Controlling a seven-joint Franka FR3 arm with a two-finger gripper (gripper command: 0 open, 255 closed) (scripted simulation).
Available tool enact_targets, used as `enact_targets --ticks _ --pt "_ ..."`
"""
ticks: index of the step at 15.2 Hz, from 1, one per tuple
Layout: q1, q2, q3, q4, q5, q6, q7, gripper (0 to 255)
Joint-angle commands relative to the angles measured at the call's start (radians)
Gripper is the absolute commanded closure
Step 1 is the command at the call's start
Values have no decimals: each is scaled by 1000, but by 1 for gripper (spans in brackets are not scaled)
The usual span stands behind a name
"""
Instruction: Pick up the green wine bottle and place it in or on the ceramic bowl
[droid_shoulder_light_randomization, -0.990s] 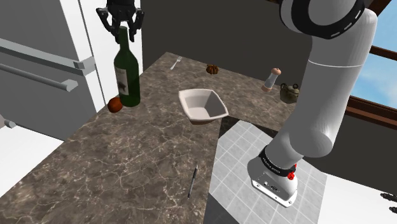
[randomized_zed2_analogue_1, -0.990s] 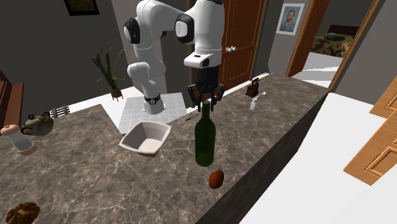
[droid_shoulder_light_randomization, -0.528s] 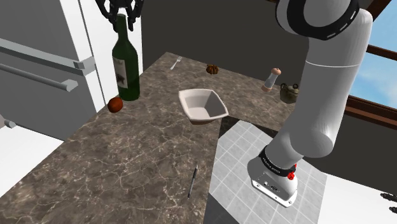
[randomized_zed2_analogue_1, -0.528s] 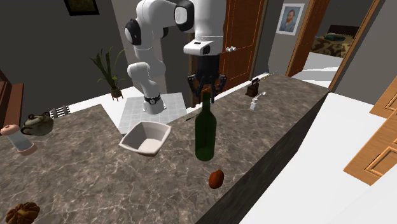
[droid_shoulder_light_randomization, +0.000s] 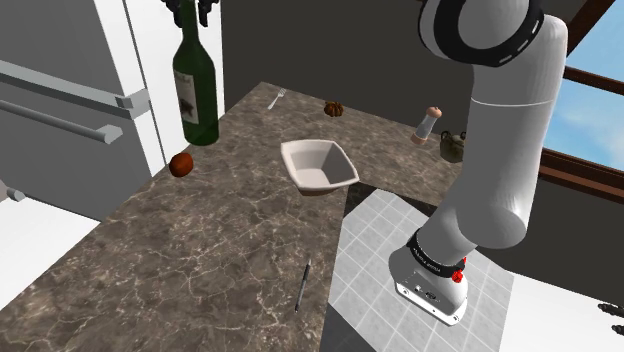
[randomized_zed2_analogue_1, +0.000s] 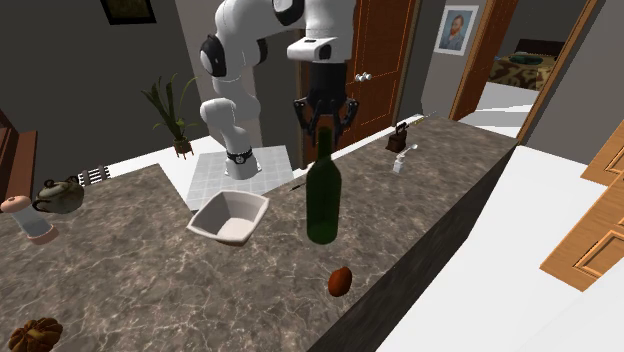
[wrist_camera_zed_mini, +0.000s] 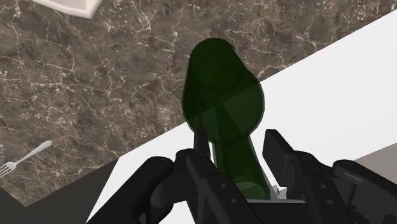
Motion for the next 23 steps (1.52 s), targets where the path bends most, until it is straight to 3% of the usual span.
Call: enact_targets --ticks 1,5,10,16,23 --pt "7 11 -1 39 -4 -28 -2 255" --pt "-81 -175 -2 -184 60 20 -52 255" --pt "-158 -360 -31 -363 129 31 -139 255" --pt "-219 -541 -92 -500 188 2 -255 255" --pt "-268 -704 -183 -583 216 -69 -396 255"
